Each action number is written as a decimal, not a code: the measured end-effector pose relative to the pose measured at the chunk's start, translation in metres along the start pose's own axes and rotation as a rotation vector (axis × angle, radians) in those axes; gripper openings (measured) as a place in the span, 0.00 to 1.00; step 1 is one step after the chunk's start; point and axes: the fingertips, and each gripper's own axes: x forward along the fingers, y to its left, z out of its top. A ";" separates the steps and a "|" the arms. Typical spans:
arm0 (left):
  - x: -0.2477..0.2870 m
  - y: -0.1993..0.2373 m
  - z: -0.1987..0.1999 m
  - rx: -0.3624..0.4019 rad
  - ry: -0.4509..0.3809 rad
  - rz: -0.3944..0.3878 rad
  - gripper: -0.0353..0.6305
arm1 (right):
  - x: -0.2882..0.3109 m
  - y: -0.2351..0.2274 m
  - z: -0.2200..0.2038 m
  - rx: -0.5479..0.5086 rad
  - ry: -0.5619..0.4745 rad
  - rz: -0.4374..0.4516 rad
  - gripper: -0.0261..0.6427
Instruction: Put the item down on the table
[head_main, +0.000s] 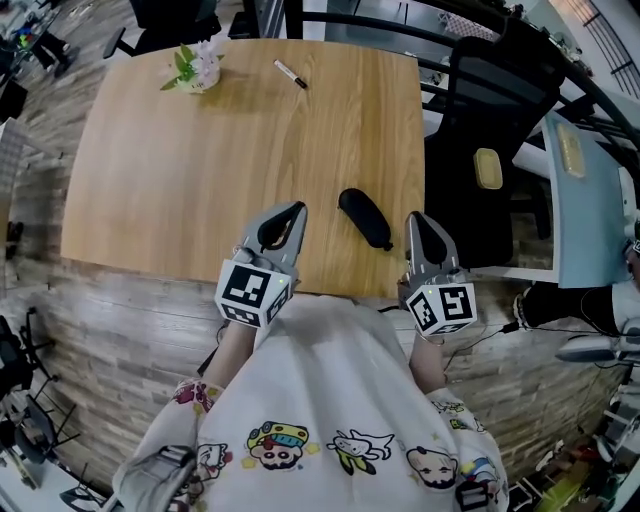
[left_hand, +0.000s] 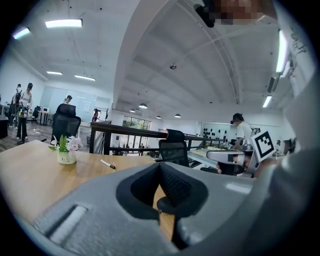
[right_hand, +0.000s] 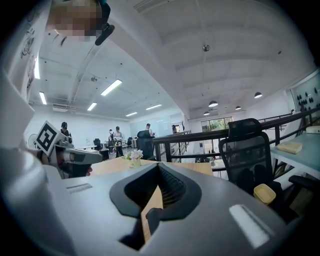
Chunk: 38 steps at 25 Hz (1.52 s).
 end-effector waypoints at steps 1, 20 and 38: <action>0.001 0.001 0.000 -0.001 0.003 -0.001 0.05 | 0.000 -0.001 -0.002 0.002 0.007 -0.005 0.05; 0.010 0.013 -0.004 -0.007 0.022 0.014 0.05 | 0.006 -0.015 -0.006 0.004 0.027 -0.040 0.05; 0.014 0.013 -0.003 -0.010 0.023 0.008 0.05 | 0.012 -0.013 -0.017 0.007 0.076 -0.012 0.05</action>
